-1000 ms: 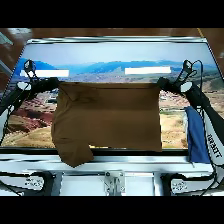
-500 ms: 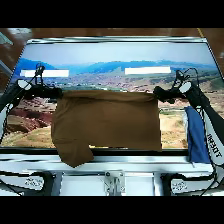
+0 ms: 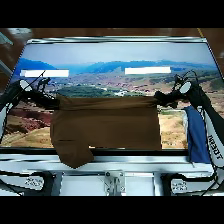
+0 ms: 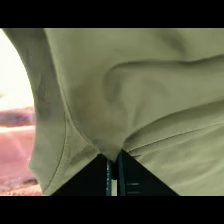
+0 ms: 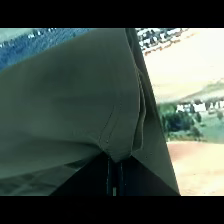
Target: Fold the shirts.
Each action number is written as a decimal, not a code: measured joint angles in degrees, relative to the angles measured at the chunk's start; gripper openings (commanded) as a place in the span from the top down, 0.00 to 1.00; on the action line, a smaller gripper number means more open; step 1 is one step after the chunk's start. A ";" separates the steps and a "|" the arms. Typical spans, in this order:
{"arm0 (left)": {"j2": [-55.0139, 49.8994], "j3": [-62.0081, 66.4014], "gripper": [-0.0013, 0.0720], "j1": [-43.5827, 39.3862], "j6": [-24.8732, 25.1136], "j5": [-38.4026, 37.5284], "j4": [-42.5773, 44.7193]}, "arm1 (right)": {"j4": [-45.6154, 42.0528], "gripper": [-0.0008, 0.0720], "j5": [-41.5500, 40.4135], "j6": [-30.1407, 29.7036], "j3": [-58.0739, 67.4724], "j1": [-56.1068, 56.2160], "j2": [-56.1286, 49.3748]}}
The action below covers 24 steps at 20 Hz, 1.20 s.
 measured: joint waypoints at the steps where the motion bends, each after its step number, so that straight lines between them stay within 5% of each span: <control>1: -0.02 0.00 0.93 0.02 -0.39 -0.02 0.39 | -0.35 0.89 0.07 0.33 0.00 -0.11 0.00; 11: -0.39 0.00 0.93 0.02 -4.17 -1.05 1.11 | -1.99 0.84 4.48 2.03 -0.09 -0.20 -2.89; 13: -0.39 0.00 0.78 0.02 -4.90 -1.18 0.98 | -1.73 0.38 5.05 2.27 -0.09 -0.07 -3.52; 14: -0.39 0.04 0.72 0.02 -5.16 -1.60 0.98 | -1.75 0.27 5.22 2.25 -0.09 -0.09 -3.54; 16: -0.39 0.70 0.61 0.24 -5.51 -2.60 0.96 | -1.49 0.27 5.77 2.25 -0.09 -0.48 -3.04; 18: -0.37 2.73 0.04 0.98 -5.70 -5.18 0.96 | -1.29 0.27 6.84 1.73 -0.09 -1.40 -1.29; 24: 4.81 7.41 0.07 8.81 -5.84 -18.40 0.52 | -6.21 0.27 19.96 -3.37 -0.28 -8.98 8.52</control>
